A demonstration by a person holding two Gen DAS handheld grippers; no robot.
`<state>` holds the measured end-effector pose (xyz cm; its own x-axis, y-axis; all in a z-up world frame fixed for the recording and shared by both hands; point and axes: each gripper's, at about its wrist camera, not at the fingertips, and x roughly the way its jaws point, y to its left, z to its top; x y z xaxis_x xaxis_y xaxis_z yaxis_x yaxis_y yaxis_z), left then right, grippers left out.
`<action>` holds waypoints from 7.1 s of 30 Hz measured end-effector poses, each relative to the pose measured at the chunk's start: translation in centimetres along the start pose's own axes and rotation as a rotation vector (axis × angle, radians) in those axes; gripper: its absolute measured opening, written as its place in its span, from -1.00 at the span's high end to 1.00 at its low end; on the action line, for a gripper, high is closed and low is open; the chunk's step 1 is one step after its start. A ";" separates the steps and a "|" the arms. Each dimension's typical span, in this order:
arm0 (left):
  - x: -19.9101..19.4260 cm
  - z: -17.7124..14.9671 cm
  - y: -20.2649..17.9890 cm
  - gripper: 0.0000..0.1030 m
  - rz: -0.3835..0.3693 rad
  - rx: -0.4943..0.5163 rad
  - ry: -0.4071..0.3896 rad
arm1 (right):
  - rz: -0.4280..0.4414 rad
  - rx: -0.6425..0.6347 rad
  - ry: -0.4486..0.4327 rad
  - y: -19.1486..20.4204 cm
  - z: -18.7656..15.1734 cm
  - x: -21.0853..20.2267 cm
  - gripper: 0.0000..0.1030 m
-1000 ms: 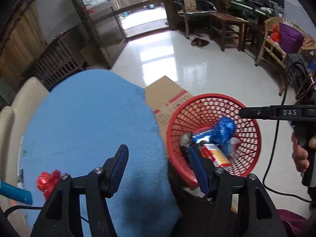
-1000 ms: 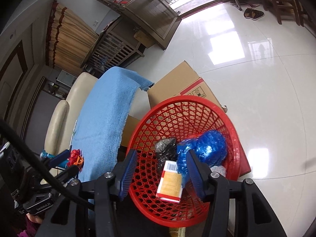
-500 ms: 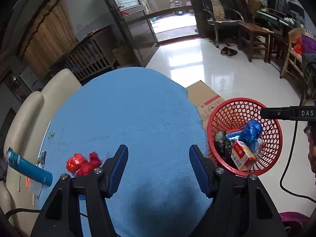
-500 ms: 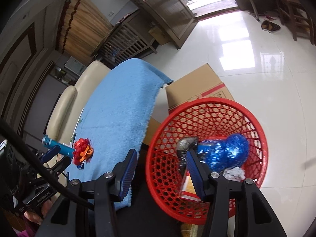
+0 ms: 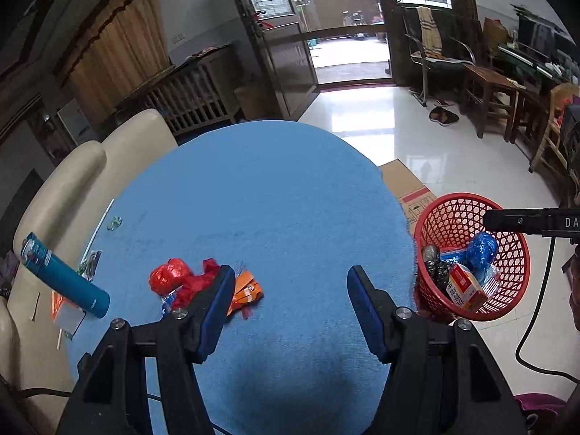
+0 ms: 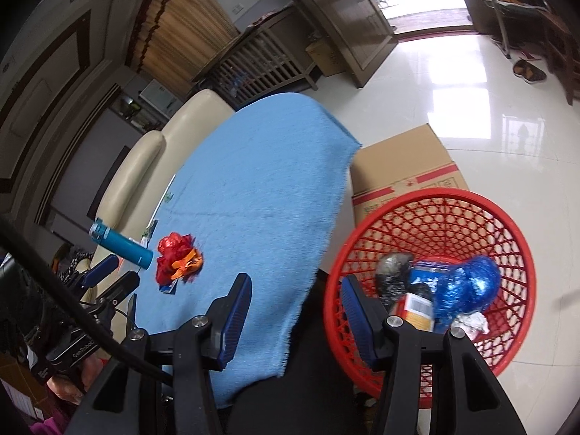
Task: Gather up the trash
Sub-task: 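Move both open tools back over the table, then grasp the orange mesh bag with the right tool while the left tool grasps the red cloth, then carry the orange bag and red cloth toward the red basket with both tools, then open the right tool over the basket while the left tool releases the red cloth, then move both open tools back over the table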
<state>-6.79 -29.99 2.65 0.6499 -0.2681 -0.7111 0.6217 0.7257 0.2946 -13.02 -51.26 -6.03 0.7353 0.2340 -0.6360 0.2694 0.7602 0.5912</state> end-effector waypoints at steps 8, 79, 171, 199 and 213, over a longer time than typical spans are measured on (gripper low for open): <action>1.1 -2.3 4.1 -0.27 0.024 -0.084 0.034 | 0.027 -0.099 0.057 5.1 0.5 2.9 -0.08; 13.9 -5.1 14.6 0.42 -0.106 -0.337 0.224 | -0.023 -0.188 0.074 9.6 1.2 12.7 0.39; 2.0 3.9 -11.7 0.10 -0.364 0.217 0.071 | -0.061 0.156 -0.229 -9.2 0.1 -5.1 0.34; 2.5 -13.0 19.2 -0.14 0.058 -0.454 0.176 | 0.071 -0.221 0.048 9.0 2.3 7.6 0.34; 4.9 -15.9 22.6 -0.14 -0.027 -0.498 0.164 | 0.157 -0.498 0.259 23.6 3.6 24.2 -0.22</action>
<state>3.51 -4.86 -4.32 0.5353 -0.2170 -0.8163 0.3284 0.9439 -0.0356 13.34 -29.84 -5.67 0.5502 0.4595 -0.6972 -0.2016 0.8833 0.4232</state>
